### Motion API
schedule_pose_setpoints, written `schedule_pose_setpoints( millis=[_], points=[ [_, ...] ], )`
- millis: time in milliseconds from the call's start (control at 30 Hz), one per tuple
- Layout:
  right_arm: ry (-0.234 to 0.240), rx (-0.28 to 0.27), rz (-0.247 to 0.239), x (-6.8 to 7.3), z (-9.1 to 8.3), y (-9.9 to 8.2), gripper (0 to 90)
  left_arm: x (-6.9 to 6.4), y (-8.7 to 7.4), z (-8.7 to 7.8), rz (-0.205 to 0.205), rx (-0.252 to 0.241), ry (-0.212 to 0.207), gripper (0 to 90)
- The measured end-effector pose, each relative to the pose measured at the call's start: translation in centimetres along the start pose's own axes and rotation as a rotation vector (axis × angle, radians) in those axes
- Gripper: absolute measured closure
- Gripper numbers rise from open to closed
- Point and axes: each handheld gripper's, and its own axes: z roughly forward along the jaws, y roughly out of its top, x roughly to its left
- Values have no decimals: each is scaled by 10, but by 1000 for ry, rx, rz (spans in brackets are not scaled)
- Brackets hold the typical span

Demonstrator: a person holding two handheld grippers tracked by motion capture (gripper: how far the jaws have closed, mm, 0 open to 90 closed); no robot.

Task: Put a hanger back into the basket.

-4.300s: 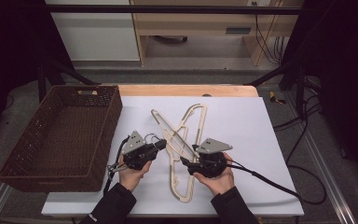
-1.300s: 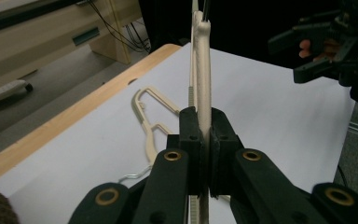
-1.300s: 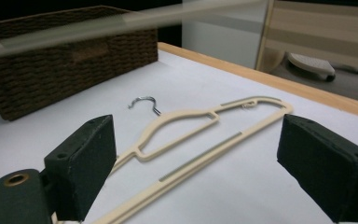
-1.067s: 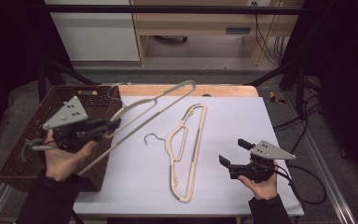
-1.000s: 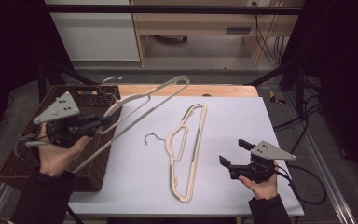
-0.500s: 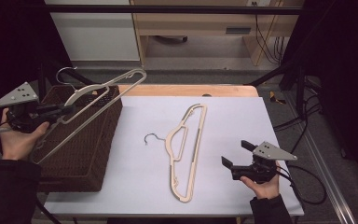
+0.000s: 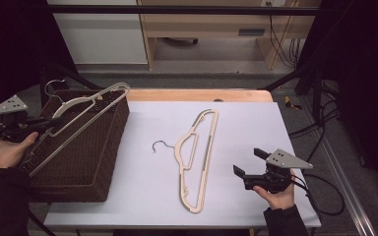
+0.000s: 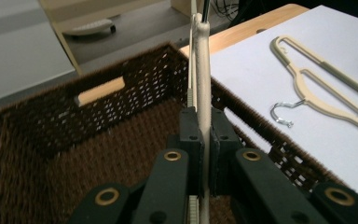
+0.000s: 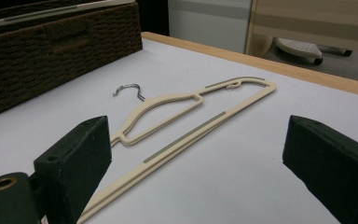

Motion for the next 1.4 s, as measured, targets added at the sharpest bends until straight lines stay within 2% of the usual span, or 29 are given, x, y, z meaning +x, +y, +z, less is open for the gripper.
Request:
schedule_pose_setpoints(
  millis=[133,367,467,600,733,833,967,1067,1100,1233,1400],
  points=[
    [1,3,-5,0,1,0,83,10,-12,-3,-45,-7,-10,862],
    [2,6,-1,1,2,-1,83,17,-29,-2,-84,25,5,862],
    [4,9,-5,1,2,-1,83,18,-36,7,-104,58,4,862],
    [8,15,-11,1,3,-2,82,20,-48,22,-146,120,27,861],
    [10,19,-14,1,4,-2,82,23,-57,32,-193,147,67,858],
    [11,22,-15,2,5,-3,82,24,-61,38,-204,196,115,848],
    [14,30,-16,3,7,-4,82,27,-64,43,-245,213,165,831],
    [16,33,-18,3,8,-4,82,31,-66,44,-240,297,233,782],
    [17,33,-14,3,8,-4,82,32,-67,44,-262,307,252,724],
    [20,37,-15,4,9,-5,82,38,-72,43,-326,339,282,646],
    [23,39,-16,4,10,-5,82,41,-76,47,-365,375,309,584]
  ],
)
